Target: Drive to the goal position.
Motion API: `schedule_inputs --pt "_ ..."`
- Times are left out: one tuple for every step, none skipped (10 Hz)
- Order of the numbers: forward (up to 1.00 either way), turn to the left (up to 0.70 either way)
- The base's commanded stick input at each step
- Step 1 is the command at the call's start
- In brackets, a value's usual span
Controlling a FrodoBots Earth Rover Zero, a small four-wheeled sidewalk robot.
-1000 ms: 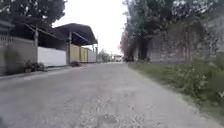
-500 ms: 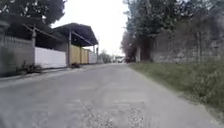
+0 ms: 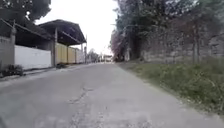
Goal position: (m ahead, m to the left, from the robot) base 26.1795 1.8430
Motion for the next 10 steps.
schedule_inputs --pt "1.0 0.0" --pt "1.0 -0.03" --pt "1.0 -0.03" --pt "1.0 -0.03" --pt "1.0 -0.03" --pt "1.0 -0.01" --pt "1.0 0.0" --pt "1.0 0.0" --pt "1.0 0.0" --pt "1.0 0.0"
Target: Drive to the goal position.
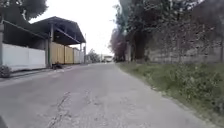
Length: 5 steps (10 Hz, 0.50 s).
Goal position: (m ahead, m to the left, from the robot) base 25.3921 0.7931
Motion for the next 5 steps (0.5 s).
schedule_inputs --pt "1.0 0.0" --pt "1.0 0.0" --pt "1.0 0.0" --pt "1.0 0.0" --pt "1.0 0.0"
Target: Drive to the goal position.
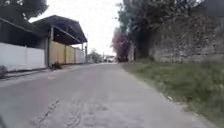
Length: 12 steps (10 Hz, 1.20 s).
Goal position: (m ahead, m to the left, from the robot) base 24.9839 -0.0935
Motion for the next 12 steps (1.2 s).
schedule_inputs --pt "1.0 0.0" --pt "1.0 0.0" --pt "1.0 0.0" --pt "1.0 0.0" --pt "1.0 0.0" --pt "1.0 0.0" --pt "1.0 0.0" --pt "1.0 0.0" --pt "1.0 0.0" --pt "1.0 0.0" --pt "1.0 0.0" --pt "1.0 0.0"
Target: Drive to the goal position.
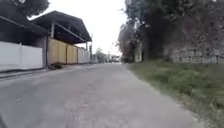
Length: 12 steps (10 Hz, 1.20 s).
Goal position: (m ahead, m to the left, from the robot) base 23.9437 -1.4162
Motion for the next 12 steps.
schedule_inputs --pt "1.0 0.0" --pt "1.0 0.0" --pt "1.0 0.0" --pt "1.0 0.0" --pt "1.0 0.0" --pt "1.0 0.0" --pt "1.0 0.0" --pt "1.0 0.0" --pt "1.0 0.0" --pt "1.0 0.0" --pt "1.0 0.0" --pt "1.0 0.0"
